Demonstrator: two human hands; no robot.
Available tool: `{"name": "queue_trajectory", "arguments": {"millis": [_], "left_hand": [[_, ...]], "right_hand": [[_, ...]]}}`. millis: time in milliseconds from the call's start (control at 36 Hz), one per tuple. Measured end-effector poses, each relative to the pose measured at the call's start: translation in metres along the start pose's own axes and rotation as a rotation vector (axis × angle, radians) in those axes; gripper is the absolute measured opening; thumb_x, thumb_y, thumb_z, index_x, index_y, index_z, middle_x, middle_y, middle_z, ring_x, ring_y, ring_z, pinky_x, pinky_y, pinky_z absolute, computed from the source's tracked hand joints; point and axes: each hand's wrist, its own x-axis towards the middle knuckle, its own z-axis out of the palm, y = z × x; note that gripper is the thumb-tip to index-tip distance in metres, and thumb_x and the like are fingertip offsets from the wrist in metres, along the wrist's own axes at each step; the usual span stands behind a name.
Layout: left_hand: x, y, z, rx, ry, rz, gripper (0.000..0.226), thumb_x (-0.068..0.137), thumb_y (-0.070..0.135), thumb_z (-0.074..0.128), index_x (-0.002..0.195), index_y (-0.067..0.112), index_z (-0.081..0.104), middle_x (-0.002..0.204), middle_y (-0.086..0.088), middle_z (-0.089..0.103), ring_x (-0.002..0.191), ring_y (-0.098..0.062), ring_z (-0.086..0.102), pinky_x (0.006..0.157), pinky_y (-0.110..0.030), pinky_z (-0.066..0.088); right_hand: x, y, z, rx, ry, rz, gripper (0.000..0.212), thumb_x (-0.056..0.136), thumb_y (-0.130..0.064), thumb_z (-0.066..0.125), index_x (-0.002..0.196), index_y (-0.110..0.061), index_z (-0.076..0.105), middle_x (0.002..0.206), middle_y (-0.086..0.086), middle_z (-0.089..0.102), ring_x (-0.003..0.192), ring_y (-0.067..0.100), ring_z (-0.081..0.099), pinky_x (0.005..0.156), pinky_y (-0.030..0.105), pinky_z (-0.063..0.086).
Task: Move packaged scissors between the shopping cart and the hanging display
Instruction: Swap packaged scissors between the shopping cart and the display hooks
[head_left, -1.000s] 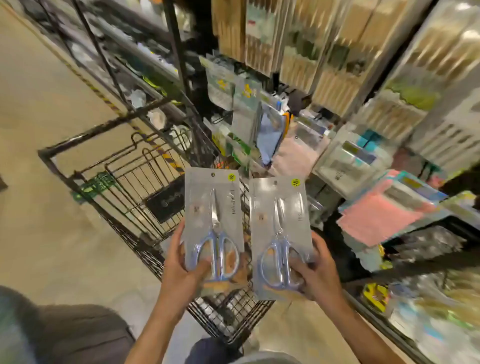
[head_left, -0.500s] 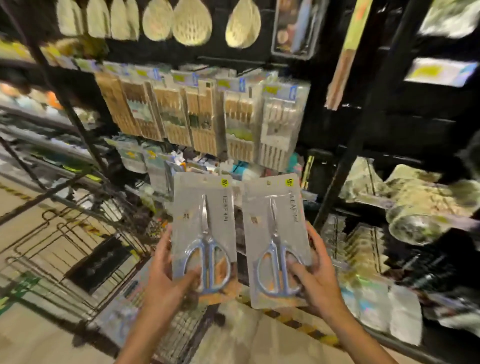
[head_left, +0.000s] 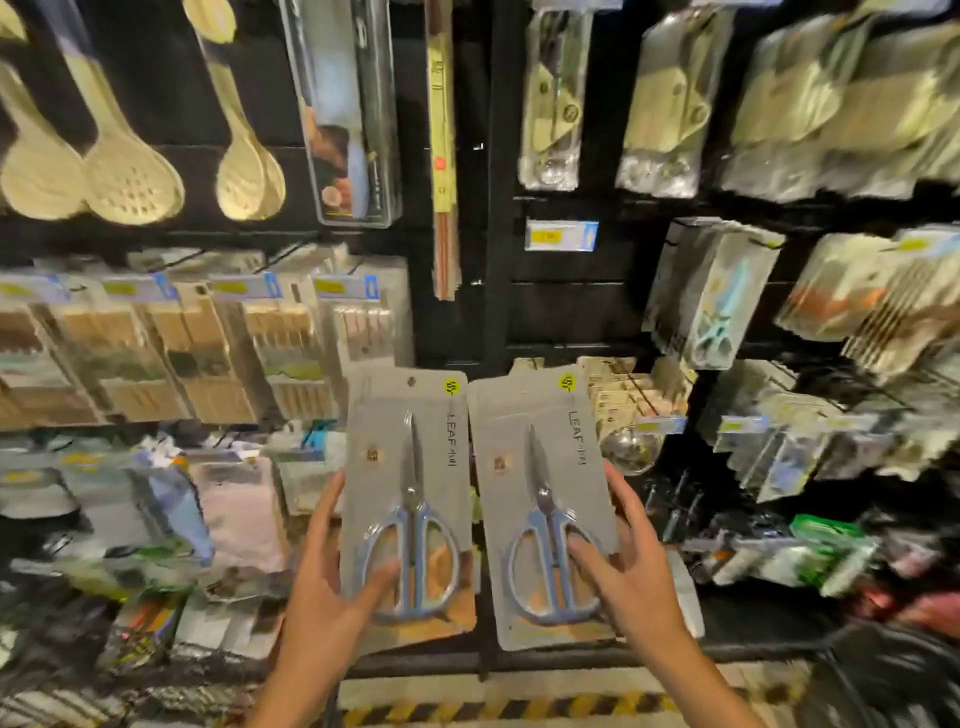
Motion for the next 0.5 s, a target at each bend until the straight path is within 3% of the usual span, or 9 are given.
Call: {"name": "queue_trajectory", "arguments": {"millis": [83, 167, 222, 306, 389, 500], "left_hand": [[0.012, -0.006, 0.011, 0.002, -0.055, 0.01, 0.093, 0.077, 0.018, 0.08, 0.146, 0.056, 0.032, 0.147, 0.02, 0.05, 0.126, 0.001, 0.055, 0.105, -0.039, 0.047], [0.023, -0.01, 0.027, 0.015, -0.107, 0.016, 0.093, 0.077, 0.019, 0.081, 0.14, 0.066, 0.032, 0.147, 0.021, 0.049, 0.129, -0.004, 0.054, 0.106, -0.042, 0.046], [0.03, -0.007, 0.042, 0.0, -0.141, 0.033, 0.092, 0.078, 0.018, 0.08, 0.137, 0.069, 0.031, 0.139, 0.032, 0.053, 0.123, 0.006, 0.056, 0.102, -0.034, 0.047], [0.04, -0.002, 0.066, -0.003, -0.184, 0.069, 0.094, 0.08, 0.009, 0.078, 0.148, 0.052, 0.029, 0.129, 0.045, 0.052, 0.117, 0.017, 0.054, 0.098, -0.023, 0.047], [0.05, -0.002, 0.087, 0.009, -0.216, 0.075, 0.095, 0.079, 0.008, 0.079, 0.149, 0.05, 0.03, 0.131, 0.037, 0.057, 0.119, 0.011, 0.056, 0.088, -0.007, 0.049], [0.064, 0.0, 0.123, 0.027, -0.226, 0.076, 0.095, 0.077, 0.014, 0.081, 0.145, 0.057, 0.032, 0.14, 0.017, 0.057, 0.123, 0.002, 0.057, 0.085, -0.006, 0.05]], "right_hand": [[-0.001, -0.002, -0.014, -0.016, 0.053, 0.01, 0.077, 0.092, 0.0, 0.067, 0.151, -0.038, 0.035, 0.146, -0.014, 0.054, 0.133, 0.012, 0.055, 0.105, 0.039, 0.051], [-0.003, -0.005, -0.03, -0.035, 0.1, 0.004, 0.077, 0.092, -0.004, 0.068, 0.151, -0.039, 0.034, 0.142, -0.015, 0.058, 0.128, 0.01, 0.059, 0.099, 0.031, 0.055], [-0.001, -0.007, -0.042, -0.046, 0.117, 0.007, 0.078, 0.092, -0.004, 0.068, 0.152, -0.038, 0.033, 0.136, -0.018, 0.062, 0.125, 0.01, 0.061, 0.093, 0.023, 0.056], [0.005, -0.009, -0.061, -0.069, 0.154, -0.002, 0.078, 0.091, -0.004, 0.068, 0.152, -0.037, 0.032, 0.134, -0.016, 0.064, 0.123, 0.01, 0.063, 0.09, 0.021, 0.056], [0.014, -0.009, -0.079, -0.05, 0.199, -0.009, 0.076, 0.091, -0.004, 0.068, 0.151, -0.036, 0.035, 0.133, -0.016, 0.064, 0.12, 0.01, 0.065, 0.087, 0.022, 0.057], [0.038, -0.009, -0.108, 0.001, 0.243, -0.035, 0.073, 0.09, 0.004, 0.066, 0.148, -0.033, 0.04, 0.127, -0.024, 0.066, 0.113, 0.001, 0.066, 0.08, 0.015, 0.056]]}}
